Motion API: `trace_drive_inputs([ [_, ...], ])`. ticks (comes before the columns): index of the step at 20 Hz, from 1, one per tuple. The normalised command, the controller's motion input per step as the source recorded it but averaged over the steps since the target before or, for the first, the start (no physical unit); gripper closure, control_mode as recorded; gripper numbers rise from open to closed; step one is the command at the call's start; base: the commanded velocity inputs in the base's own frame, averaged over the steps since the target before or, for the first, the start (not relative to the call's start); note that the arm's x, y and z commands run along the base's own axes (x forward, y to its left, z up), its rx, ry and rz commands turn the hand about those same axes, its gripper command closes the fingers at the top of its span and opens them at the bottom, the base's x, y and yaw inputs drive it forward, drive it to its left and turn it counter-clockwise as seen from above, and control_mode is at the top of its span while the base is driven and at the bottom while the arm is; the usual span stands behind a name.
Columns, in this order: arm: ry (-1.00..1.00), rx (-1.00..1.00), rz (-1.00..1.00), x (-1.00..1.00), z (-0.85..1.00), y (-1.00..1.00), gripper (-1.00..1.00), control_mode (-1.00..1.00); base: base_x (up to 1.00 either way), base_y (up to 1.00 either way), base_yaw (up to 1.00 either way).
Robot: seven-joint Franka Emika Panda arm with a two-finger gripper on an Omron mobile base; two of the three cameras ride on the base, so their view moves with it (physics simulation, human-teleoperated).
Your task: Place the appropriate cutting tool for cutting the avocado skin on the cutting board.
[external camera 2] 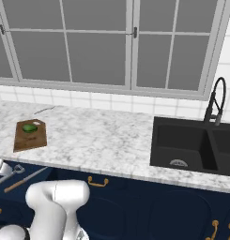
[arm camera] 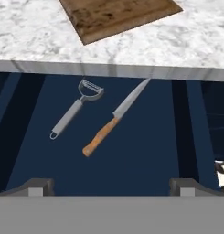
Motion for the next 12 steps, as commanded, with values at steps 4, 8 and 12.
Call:
trace_drive_inputs([
  [4,0.03,0.00,0.00,0.07,-0.69,0.00,-1.00,-1.00,0.00,0.00,0.00],
  [8,0.02,0.00,0.00,0.11,-0.05,0.00,-1.00,-1.00,0.00,0.00,0.00],
  [12,0.01,0.00,0.00,0.49,-0.33,0.01,-1.00,-1.00,0.00,0.00,0.00],
])
